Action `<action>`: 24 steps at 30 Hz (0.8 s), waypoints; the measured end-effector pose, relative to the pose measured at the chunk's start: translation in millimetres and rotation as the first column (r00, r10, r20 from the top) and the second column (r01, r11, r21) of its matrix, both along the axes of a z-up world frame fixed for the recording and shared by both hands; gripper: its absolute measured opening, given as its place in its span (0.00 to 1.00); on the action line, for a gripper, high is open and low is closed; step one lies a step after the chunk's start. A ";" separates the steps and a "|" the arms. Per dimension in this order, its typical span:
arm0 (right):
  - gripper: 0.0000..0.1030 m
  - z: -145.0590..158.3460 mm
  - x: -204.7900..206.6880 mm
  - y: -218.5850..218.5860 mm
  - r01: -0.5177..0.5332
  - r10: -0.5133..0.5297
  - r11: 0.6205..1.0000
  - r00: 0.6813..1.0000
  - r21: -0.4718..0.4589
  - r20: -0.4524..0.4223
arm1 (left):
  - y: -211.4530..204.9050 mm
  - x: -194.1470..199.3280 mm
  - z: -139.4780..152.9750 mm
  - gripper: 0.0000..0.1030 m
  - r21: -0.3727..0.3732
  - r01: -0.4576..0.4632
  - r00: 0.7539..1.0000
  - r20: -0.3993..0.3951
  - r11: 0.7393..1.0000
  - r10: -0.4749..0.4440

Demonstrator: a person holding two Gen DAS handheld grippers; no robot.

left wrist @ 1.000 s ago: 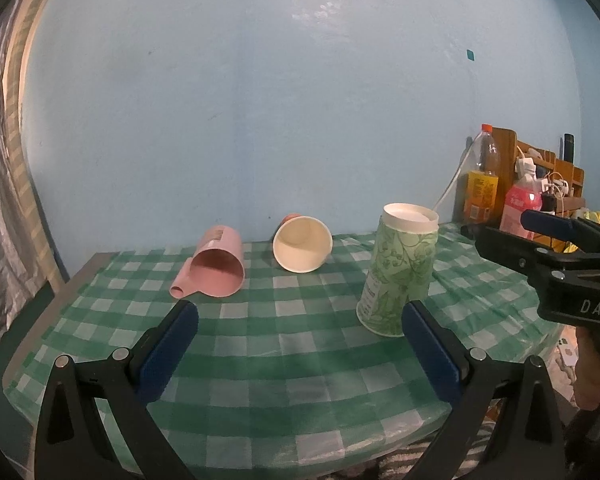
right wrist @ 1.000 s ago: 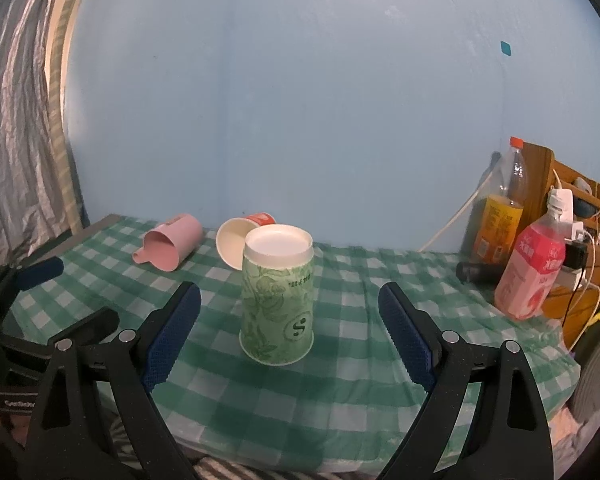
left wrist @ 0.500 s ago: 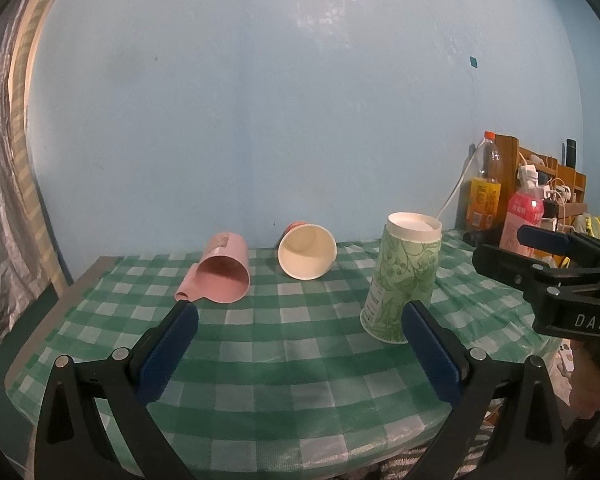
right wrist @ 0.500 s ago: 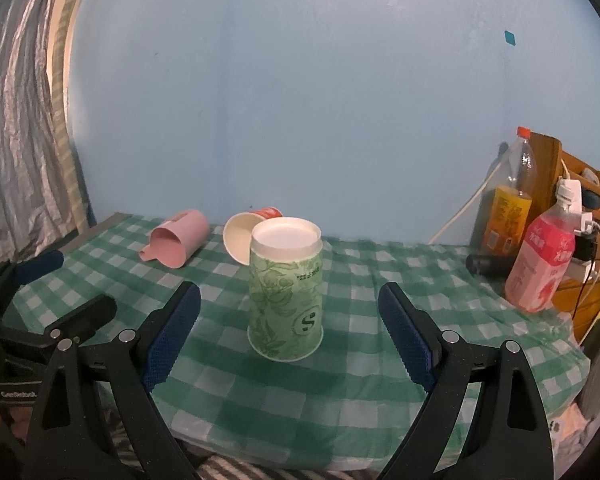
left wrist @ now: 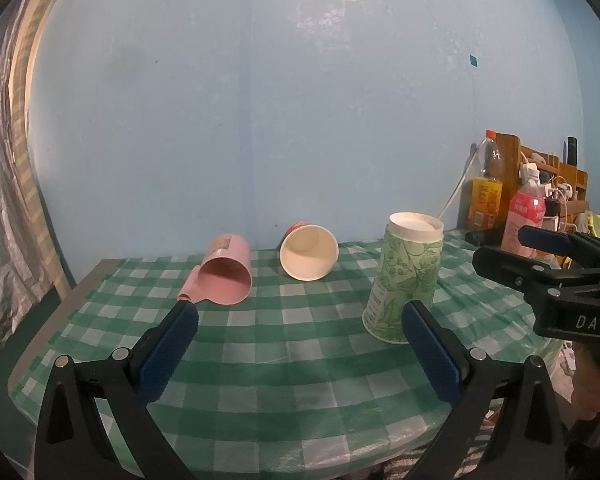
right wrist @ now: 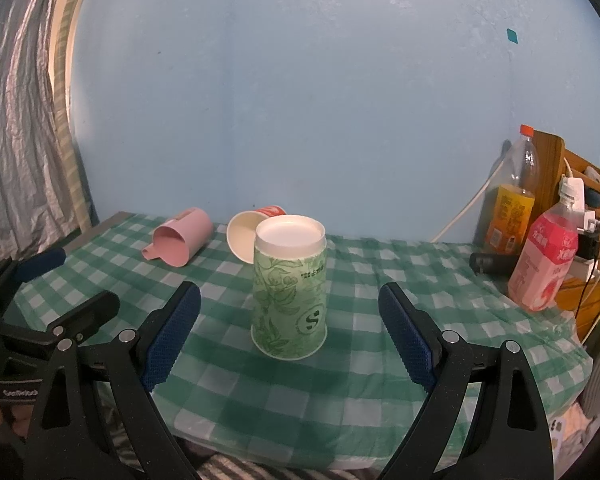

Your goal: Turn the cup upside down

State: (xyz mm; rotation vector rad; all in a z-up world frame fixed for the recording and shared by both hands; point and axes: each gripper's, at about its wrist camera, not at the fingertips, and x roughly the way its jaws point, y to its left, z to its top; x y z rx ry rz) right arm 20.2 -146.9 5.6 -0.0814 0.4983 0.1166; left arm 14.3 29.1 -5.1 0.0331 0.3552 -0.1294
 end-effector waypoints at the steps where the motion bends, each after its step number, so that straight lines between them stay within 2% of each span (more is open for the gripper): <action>1: 0.87 -0.4 -0.3 0.9 0.001 -0.001 1.000 1.000 0.000 -0.001 | -0.1 -0.2 0.1 1.00 0.002 0.001 1.000 0.001 1.000 -0.001; 7: 0.87 -0.7 -0.1 1.1 0.001 -0.001 1.000 1.000 0.001 -0.002 | 0.6 0.2 0.5 1.00 0.006 -0.013 1.000 -0.001 1.000 0.013; 10: 0.87 -0.6 -0.2 1.2 -0.001 0.001 1.000 1.000 0.001 -0.002 | -0.7 2.4 0.2 1.00 0.037 -0.038 0.999 -0.012 0.999 0.038; 16: 0.87 -0.8 -0.7 3.0 -0.002 0.002 1.000 1.000 0.000 -0.004 | -0.7 3.0 -0.9 1.00 0.055 -0.052 0.999 -0.010 0.997 0.053; 24: 0.87 -1.0 -0.7 3.1 0.001 -0.001 1.000 1.000 0.001 -0.008 | 0.8 4.0 -1.1 1.00 0.054 -0.062 0.998 -0.017 0.997 0.063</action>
